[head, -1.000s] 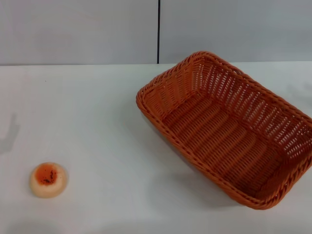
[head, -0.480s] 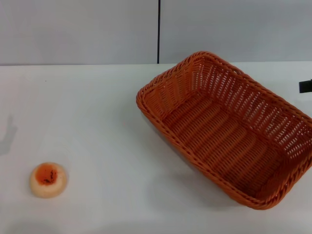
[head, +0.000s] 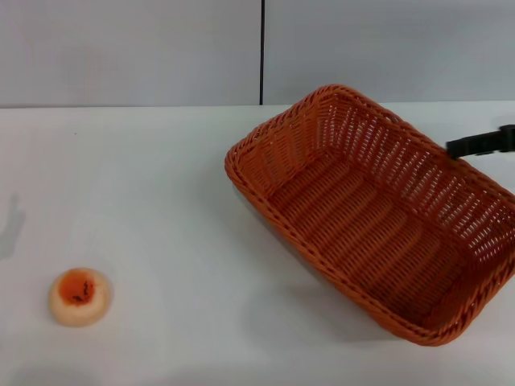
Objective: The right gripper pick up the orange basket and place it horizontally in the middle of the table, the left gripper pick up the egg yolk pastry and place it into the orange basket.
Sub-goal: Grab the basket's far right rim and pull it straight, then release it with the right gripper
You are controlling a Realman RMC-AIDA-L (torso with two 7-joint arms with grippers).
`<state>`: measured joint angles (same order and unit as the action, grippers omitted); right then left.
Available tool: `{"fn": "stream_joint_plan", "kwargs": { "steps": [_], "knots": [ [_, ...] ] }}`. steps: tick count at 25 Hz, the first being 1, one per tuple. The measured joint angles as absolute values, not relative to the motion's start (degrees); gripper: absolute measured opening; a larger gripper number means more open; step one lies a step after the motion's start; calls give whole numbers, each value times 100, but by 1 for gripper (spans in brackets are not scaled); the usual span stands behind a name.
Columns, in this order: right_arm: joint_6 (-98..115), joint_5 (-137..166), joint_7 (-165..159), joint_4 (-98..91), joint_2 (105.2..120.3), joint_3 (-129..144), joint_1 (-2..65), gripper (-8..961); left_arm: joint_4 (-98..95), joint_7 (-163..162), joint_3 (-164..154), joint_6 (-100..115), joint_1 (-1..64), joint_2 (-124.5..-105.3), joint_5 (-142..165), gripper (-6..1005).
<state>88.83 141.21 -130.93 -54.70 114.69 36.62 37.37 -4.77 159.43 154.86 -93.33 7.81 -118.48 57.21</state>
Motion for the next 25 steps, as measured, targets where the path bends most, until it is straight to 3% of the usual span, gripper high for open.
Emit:
{"fn": "stream_joint_plan", "kwargs": {
  "steps": [24,25],
  "knots": [
    [7965,14109,-12694,-4310,11518,3942,4106,672,-448,15943,15487,-9315,808,-11834,5721,834],
    [7944,14119,-12695,-4227,11500,3942,4148,636,-448,15943,15486,-9285,792,-11836,5721,834]
  ]
}}
